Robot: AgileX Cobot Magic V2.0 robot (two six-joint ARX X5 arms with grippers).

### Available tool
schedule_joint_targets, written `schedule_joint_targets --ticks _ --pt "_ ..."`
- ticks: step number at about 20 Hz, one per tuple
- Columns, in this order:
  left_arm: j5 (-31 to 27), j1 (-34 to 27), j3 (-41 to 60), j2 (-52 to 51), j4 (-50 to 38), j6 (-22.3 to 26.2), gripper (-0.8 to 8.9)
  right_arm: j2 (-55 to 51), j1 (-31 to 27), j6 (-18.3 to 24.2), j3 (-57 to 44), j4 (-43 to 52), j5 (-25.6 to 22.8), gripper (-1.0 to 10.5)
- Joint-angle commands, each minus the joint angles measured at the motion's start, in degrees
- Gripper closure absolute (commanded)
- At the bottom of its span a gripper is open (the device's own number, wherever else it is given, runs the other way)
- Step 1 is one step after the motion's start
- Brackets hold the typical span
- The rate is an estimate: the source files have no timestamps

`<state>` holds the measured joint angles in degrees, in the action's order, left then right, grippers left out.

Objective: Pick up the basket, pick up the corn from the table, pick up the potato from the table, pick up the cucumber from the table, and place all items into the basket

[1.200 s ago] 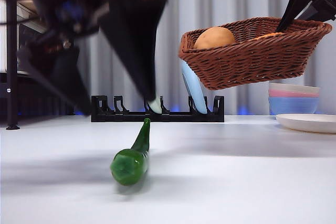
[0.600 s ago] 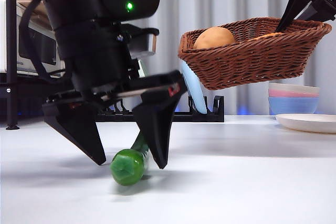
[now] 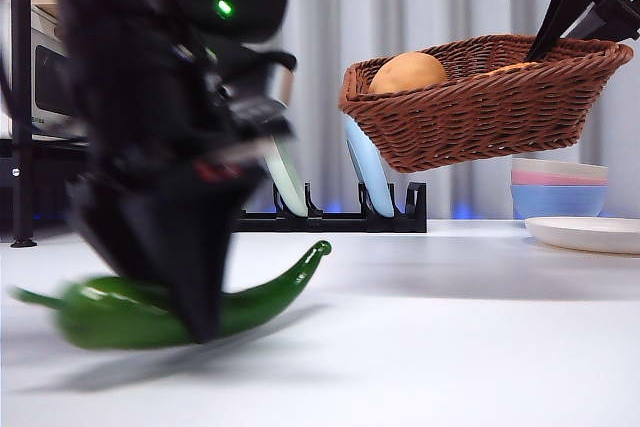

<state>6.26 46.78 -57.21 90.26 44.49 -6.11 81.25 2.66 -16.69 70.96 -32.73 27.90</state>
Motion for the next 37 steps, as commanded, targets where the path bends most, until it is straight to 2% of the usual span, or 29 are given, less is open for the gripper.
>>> schedule_joint_targets --ticks 1,4,7,9,11,12,13,14,16,17,19,26,27,28,30,31,37 --pt "5.14 0.07 -0.68 -5.81 5.51 11.04 8.21 0.09 0.09 -0.13 0.09 0.94 0.68 9.6" --pt "17.38 0.07 -5.11 -15.17 12.61 22.23 8.21 0.09 0.22 -0.15 0.07 0.92 0.70 9.6" --pt "27.89 0.07 -11.54 -21.75 9.55 23.87 8.21 0.09 1.36 -0.15 0.07 0.63 0.68 9.6" --pt "28.85 0.11 -16.02 -23.71 3.19 21.99 8.21 0.09 2.84 -0.15 0.07 0.17 0.70 9.6" --pt "25.11 0.11 -19.10 -23.74 -4.68 16.55 8.21 0.09 5.62 -0.20 0.07 -0.28 0.70 9.6" --pt "21.22 0.11 -19.41 -23.54 -9.40 13.53 8.21 0.09 7.37 -0.20 0.07 -0.44 0.68 9.6" --pt "15.89 0.11 -19.41 -23.28 -13.20 10.12 8.21 0.09 9.20 -0.20 0.07 -0.57 0.61 9.6" --pt "9.38 0.11 -19.41 -22.60 -16.39 4.76 8.21 0.09 11.19 -0.26 0.07 -0.55 0.52 9.6" --pt "-1.03 0.09 -19.41 -20.61 -19.91 -6.25 8.21 0.09 14.73 -0.42 0.07 -0.44 0.35 9.6" --pt "-4.59 0.07 -19.41 -19.30 -20.68 -10.03 8.21 0.09 16.61 -0.42 0.07 -0.22 -0.02 9.6" --pt "-6.99 -0.39 -19.41 -16.00 -20.92 -13.62 8.21 0.09 19.56 -1.09 0.07 0.68 -1.60 9.6" --pt "-6.99 -1.14 -19.41 -5.88 -20.09 -14.95 8.10 0.09 21.09 -2.89 0.07 1.55 -2.49 9.6" --pt "-7.15 -1.14 -19.41 -5.20 -19.65 -14.95 7.78 0.09 21.05 -2.95 0.07 1.53 -2.49 9.6" --pt "-7.76 -1.14 -19.41 -4.90 -19.10 -14.93 6.58 0.09 21.05 -2.95 0.07 1.53 -2.47 9.6" --pt "-7.80 -1.18 -19.41 -4.61 -18.71 -14.88 3.50 0.09 21.07 -2.97 0.07 1.42 -2.40 9.6" --pt "-7.80 -1.18 -19.41 -4.61 -18.73 -14.88 2.82 0.09 21.09 -2.99 0.07 1.42 -2.36 9.6" --pt "-7.74 -2.32 -20.22 -4.98 -20.15 -13.86 2.79 0.09 21.09 -3.54 0.07 1.40 -2.45 9.6"
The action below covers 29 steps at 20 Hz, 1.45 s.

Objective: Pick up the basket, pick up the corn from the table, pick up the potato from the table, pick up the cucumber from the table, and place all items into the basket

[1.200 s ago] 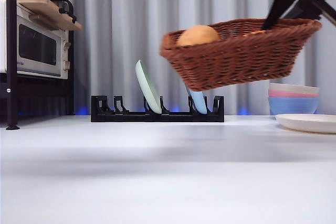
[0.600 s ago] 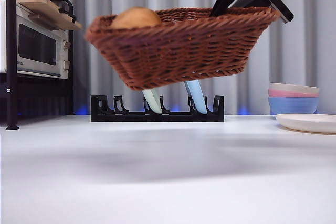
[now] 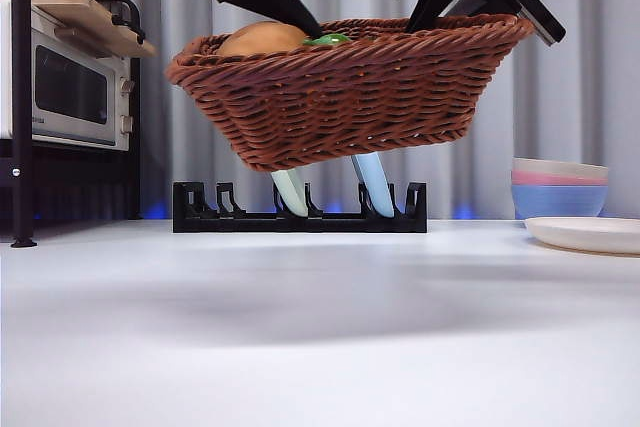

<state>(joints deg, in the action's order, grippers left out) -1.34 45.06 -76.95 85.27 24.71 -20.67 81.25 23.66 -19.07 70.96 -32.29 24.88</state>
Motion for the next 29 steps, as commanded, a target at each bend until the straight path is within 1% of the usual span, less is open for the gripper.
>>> schedule_joint_targets --ticks 1,4,6,9,11,12,14,17,18,19,20,22,23,24,27,29 --pt "-0.13 -0.94 -1.03 -0.37 -0.22 1.49 2.79 0.22 0.09 -1.68 0.07 1.03 0.50 9.6" --pt "-0.15 -1.70 -3.58 -2.64 0.07 3.41 2.79 2.95 0.07 -3.74 0.07 2.27 0.48 9.6" --pt "-0.15 -1.95 -6.14 -4.39 1.09 5.70 2.79 6.32 -0.02 -4.70 0.07 2.86 0.11 9.6" --pt "-0.33 -2.03 -10.69 -6.60 4.74 8.81 2.79 12.61 -0.02 -6.23 0.07 4.07 0.07 9.6" --pt "-1.90 -2.03 -13.44 -7.98 8.02 10.84 2.79 16.52 -0.02 -6.62 0.07 4.46 -0.09 9.6" --pt "-3.23 -2.03 -14.29 -8.66 9.05 12.15 2.79 18.12 -0.02 -6.64 0.07 4.50 -0.96 9.6" --pt "-5.75 -2.05 -14.60 -10.51 10.21 13.68 2.79 20.48 -0.02 -7.04 0.07 4.50 -4.48 9.6" --pt "-12.13 -2.08 -14.60 -13.00 13.00 16.00 2.79 21.22 -0.02 -7.06 0.07 4.37 -10.56 9.6" --pt "-14.10 -2.10 -14.60 -13.49 13.77 16.85 2.79 21.22 -0.02 -7.04 0.07 4.39 -11.74 9.6" --pt "-16.83 -2.10 -14.60 -14.08 14.99 17.92 2.79 21.22 -0.17 -7.04 0.07 4.11 -11.87 9.1" --pt "-18.78 -2.10 -14.60 -14.36 15.91 18.51 2.79 21.22 -0.63 -7.15 0.07 3.61 -11.89 8.3" --pt "-21.88 -2.10 -14.60 -14.67 17.57 19.80 2.79 21.20 -1.44 -7.28 0.07 2.99 -11.96 6.0" --pt "-22.71 -2.10 -14.60 -14.67 18.27 20.46 2.79 21.03 -1.68 -7.26 0.07 2.71 -11.98 5.3" --pt "-22.77 -2.14 -14.60 -14.67 18.93 20.98 2.80 20.50 -2.27 -7.21 0.07 2.32 -12.00 5.1" --pt "-22.71 -3.08 -14.60 -14.67 20.11 21.79 2.84 17.42 -3.43 -6.05 0.07 1.66 -12.02 5.1" --pt "-22.80 -3.74 -14.60 -14.67 20.65 22.82 2.85 13.49 -4.22 -3.82 0.07 1.22 -12.15 5.1"
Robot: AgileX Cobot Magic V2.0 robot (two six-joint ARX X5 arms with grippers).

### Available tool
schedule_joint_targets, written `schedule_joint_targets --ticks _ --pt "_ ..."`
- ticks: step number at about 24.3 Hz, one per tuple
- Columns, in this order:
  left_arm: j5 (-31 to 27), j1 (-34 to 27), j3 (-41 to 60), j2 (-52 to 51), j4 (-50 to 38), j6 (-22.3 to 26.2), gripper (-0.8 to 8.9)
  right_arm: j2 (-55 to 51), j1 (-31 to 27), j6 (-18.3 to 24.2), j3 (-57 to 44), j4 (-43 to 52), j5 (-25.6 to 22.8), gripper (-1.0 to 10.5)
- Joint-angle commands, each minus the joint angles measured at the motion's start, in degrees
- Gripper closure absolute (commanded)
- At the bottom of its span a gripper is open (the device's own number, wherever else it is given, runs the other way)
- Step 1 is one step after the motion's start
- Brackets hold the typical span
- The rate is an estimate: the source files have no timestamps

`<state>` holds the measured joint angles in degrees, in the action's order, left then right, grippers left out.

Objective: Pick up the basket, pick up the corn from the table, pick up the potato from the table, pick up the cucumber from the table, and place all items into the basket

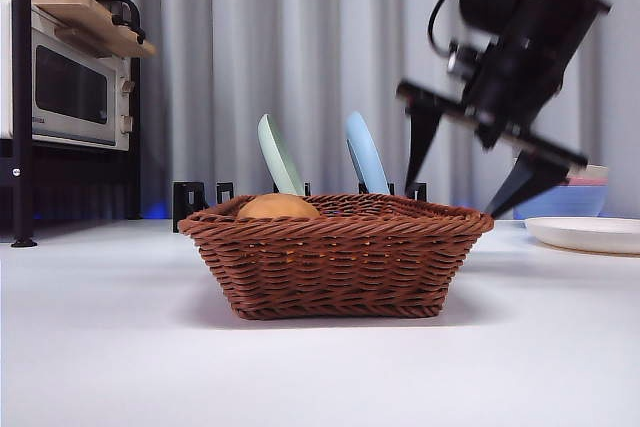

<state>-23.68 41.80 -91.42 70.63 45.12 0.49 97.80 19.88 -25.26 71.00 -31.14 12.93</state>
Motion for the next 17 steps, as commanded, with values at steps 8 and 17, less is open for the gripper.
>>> schedule_joint_targets --ticks 8,17 --pt "-3.28 -4.72 -0.13 -0.26 10.69 6.56 8.22 -21.77 -0.70 16.85 0.02 -6.58 -3.06 9.4" --pt "1.64 -5.49 7.93 -10.71 11.19 3.56 8.22 -35.08 -0.59 22.45 -1.84 -6.56 -10.40 9.6"
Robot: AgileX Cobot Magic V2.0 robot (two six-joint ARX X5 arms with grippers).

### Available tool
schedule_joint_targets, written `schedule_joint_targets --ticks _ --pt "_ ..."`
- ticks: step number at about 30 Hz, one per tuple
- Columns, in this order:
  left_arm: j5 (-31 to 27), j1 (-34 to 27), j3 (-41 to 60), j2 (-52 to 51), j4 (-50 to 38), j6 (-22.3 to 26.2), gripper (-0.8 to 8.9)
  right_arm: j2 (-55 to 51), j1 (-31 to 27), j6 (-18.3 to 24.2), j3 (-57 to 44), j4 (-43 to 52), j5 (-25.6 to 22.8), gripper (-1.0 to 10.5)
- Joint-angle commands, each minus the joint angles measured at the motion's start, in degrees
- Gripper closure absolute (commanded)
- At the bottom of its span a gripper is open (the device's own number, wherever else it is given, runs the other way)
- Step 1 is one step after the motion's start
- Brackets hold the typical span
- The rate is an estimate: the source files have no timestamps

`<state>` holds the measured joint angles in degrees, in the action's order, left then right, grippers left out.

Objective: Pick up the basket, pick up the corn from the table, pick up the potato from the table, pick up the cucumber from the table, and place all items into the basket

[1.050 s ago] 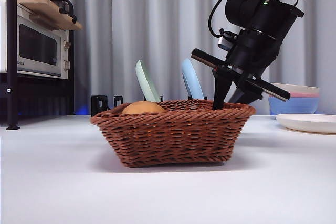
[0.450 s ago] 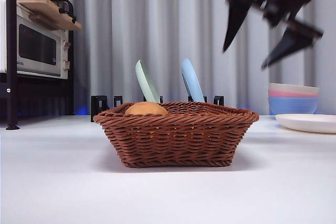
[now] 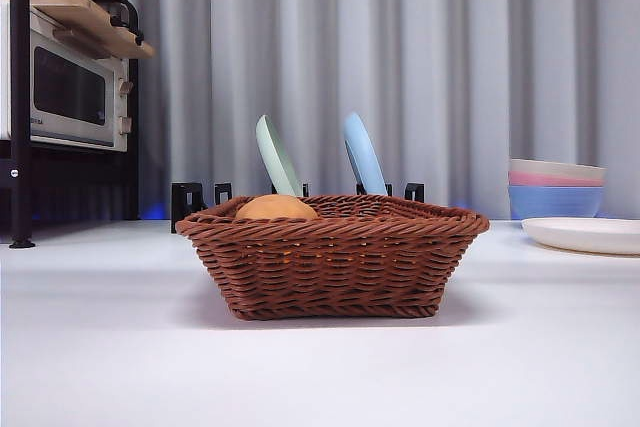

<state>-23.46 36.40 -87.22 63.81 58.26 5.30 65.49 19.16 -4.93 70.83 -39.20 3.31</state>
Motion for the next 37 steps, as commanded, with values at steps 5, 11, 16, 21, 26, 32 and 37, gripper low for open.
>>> schedule_joint_targets --ticks 5,11,16,21,26,32,37 --pt "1.36 -0.07 17.92 -15.30 -9.70 -1.27 8.22 -12.17 0.48 2.03 -8.94 7.78 -1.07 9.6" --pt "1.73 -0.07 35.63 -28.35 -18.14 -2.91 8.22 -24.37 0.50 2.05 -21.99 14.80 -3.87 9.6" --pt "5.44 -0.07 43.69 -33.44 -22.27 -9.27 8.20 -30.88 0.48 -0.63 -28.52 13.88 -3.87 9.6" --pt "5.86 -0.07 43.69 -32.44 -18.53 -11.61 8.17 -31.15 0.39 -3.15 -28.50 9.46 -3.74 9.6" --pt "5.57 -0.07 43.69 -31.58 -18.29 -11.52 8.17 -30.64 0.39 -3.15 -28.52 8.70 -3.72 9.6" --pt "5.64 -0.02 43.69 -31.61 -18.27 -11.52 8.17 -30.64 0.42 -3.15 -28.50 8.68 -3.69 9.6" --pt "5.14 -1.31 44.06 -35.10 -18.01 -11.74 8.17 -30.62 0.39 -3.13 -28.50 8.70 -3.72 9.6"
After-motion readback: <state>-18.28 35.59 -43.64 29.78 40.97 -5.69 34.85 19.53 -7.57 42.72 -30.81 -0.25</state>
